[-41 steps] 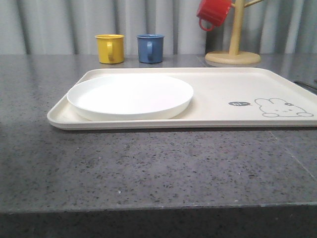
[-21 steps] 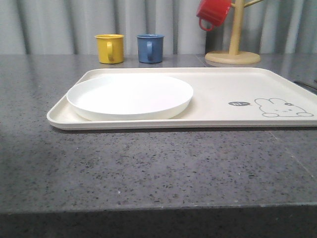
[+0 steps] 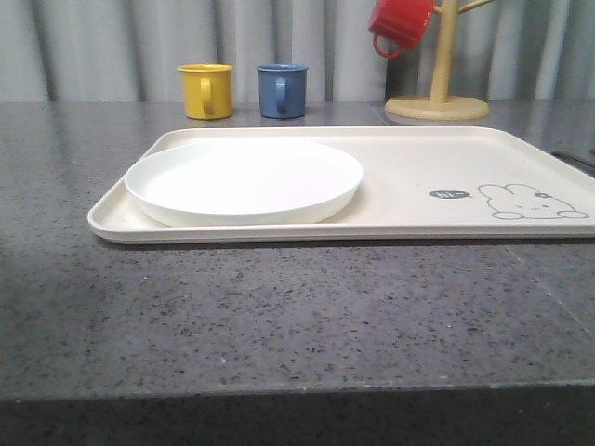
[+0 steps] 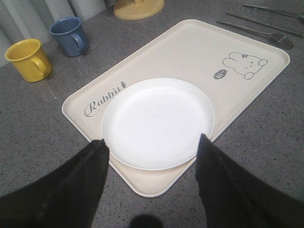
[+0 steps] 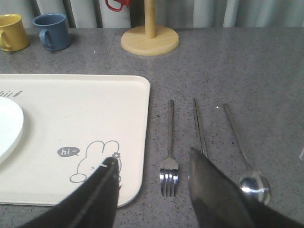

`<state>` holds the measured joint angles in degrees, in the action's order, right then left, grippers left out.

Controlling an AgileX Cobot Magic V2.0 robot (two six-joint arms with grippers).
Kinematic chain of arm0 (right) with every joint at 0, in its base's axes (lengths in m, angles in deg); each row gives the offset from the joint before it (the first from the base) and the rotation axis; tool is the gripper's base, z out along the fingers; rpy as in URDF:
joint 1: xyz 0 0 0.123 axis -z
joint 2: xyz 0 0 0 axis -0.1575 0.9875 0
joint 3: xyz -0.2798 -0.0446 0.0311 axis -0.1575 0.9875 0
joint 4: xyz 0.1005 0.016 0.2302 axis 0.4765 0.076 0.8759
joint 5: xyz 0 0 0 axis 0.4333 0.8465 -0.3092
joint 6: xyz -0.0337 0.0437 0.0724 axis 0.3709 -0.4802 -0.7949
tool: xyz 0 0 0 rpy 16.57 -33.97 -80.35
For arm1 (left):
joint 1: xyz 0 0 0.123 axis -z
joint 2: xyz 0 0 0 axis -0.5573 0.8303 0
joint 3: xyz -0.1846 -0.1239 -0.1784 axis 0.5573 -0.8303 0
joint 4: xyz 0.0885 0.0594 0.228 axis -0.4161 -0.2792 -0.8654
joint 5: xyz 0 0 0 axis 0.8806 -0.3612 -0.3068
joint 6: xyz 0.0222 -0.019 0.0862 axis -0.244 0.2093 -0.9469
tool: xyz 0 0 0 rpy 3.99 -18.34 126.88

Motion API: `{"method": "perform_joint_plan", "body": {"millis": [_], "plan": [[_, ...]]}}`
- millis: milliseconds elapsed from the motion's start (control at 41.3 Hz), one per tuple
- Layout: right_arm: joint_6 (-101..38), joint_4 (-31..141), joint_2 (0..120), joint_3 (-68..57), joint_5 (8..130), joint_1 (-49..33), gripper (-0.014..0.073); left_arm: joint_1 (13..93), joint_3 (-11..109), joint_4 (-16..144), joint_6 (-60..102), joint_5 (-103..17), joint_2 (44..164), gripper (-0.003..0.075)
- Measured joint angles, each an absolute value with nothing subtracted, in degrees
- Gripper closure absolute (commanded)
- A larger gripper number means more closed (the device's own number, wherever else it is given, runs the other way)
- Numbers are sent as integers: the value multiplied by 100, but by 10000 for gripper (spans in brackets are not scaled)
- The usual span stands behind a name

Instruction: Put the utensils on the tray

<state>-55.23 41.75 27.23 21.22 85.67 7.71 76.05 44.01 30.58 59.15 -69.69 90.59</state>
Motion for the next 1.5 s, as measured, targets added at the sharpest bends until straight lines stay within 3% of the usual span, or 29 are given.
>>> {"method": "perform_joint_plan", "body": {"millis": [145,290,653,1500], "plan": [[-5512,4173,2801,1912,8891,771,208,7605,4401,3058,5915,-6969,9059,312],[-5512,3985,3198,1447,9374,771,143,7605,4401,3058,5915,-6969,9059,312],[-5512,3573,4656,138,10768,771,146,7605,4401,3058,5918,-6969,9059,312],[-4755,4489,8675,-1753,11834,1524,164,7605,4401,3058,5927,-6969,9059,312]]}}
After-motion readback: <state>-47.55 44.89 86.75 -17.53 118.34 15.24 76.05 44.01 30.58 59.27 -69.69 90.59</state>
